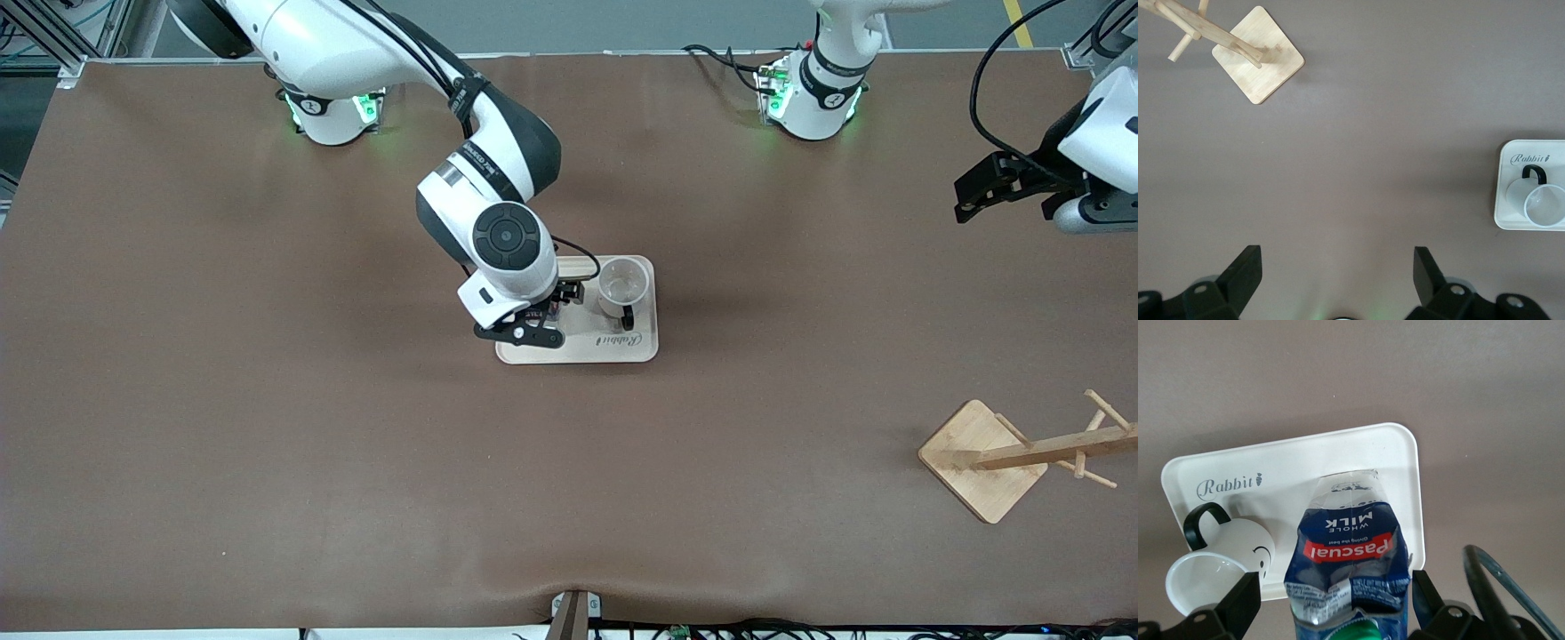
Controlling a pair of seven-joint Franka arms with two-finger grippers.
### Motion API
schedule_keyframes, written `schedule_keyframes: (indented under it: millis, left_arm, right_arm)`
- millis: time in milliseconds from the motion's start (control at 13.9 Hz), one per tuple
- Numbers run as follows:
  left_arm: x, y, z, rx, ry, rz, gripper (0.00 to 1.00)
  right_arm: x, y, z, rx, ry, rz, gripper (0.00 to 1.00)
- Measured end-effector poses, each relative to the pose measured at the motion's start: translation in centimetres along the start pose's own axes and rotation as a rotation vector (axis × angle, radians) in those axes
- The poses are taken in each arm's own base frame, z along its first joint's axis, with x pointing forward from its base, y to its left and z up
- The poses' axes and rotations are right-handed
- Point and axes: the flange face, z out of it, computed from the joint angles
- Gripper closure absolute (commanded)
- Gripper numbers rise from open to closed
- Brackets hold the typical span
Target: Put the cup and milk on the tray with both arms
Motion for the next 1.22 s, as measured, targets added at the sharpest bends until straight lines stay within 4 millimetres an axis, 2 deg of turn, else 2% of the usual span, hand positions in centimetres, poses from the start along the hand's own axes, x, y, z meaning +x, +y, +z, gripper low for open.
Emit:
schedule_keyframes:
  millis: [215, 645, 789, 1075, 1219]
  left_arm:
    - [-0.2, 0.0, -0.2, 0.001, 0.0, 0.0, 0.0]
    - [-0.3, 0.0, 0.0, 0.002, -0.006, 0.0, 0.0]
    - [-0.4, 0.0, -0.1, 0.002, -0.007, 0.0, 0.0]
    - [-0.6, 0.0, 0.0, 0.003, -0.01, 0.0, 0.0]
    - [-0.7, 0.0, 0.1, 0.004, -0.011, 0.0, 0.0]
  right_arm:
    - [0.9, 1.5, -3.2, 0.013, 0.017, 0.024, 0.0]
    - [3.1, 6.4, -11.6, 0.077, 0.064, 0.092, 0.0]
    - [4.0, 8.9, -14.4, 0.111, 0.06, 0.117, 0.0]
    - [4.4, 16.3, -21.8, 0.151, 0.112, 0.201, 0.0]
    - [4.0, 19.0, -23.8, 0.138, 0.118, 0.234, 0.0]
